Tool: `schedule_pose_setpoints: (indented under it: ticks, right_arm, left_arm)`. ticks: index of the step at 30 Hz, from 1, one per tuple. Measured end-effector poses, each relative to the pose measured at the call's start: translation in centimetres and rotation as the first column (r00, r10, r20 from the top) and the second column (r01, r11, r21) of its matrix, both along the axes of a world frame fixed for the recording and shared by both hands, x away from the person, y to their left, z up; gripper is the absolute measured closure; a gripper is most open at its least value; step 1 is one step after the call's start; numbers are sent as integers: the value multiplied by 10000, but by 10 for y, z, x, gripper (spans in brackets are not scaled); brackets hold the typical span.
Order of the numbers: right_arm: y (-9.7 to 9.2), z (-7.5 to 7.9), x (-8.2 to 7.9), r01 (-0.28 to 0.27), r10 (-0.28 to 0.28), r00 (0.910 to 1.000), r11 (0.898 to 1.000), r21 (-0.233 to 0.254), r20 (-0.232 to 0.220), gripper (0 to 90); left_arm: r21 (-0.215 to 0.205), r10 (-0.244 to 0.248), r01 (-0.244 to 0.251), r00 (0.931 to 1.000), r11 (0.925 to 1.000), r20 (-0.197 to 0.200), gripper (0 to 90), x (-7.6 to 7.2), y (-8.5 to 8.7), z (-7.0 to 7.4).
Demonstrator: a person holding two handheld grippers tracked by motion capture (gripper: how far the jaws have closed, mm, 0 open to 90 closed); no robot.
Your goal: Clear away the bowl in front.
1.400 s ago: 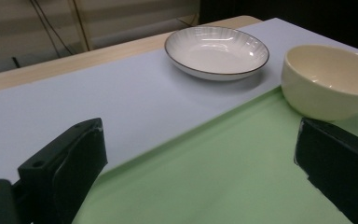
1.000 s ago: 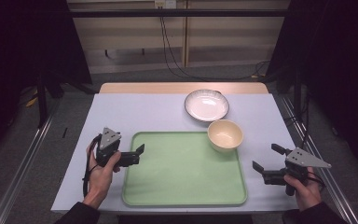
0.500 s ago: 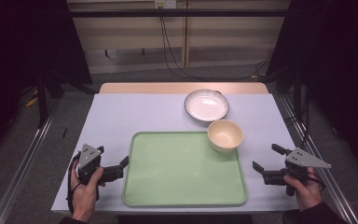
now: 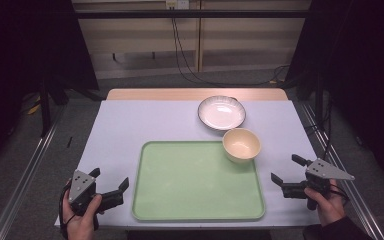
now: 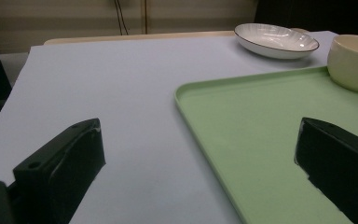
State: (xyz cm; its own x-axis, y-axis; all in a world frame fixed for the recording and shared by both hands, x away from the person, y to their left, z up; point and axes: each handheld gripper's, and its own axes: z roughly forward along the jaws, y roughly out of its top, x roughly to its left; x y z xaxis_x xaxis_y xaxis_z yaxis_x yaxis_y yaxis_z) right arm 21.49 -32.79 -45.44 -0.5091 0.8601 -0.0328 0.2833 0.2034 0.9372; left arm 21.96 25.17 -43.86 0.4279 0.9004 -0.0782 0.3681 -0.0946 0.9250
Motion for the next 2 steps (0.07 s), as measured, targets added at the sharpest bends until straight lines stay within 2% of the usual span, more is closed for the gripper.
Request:
schedule_pose_setpoints:
  ticks: [2]
  right_arm:
    - [0,-1,2,36,-37,10000,9999,-107,-46,18]
  left_arm:
    - [86,-8,8,10000,10000,-29,13,0,0,-1]
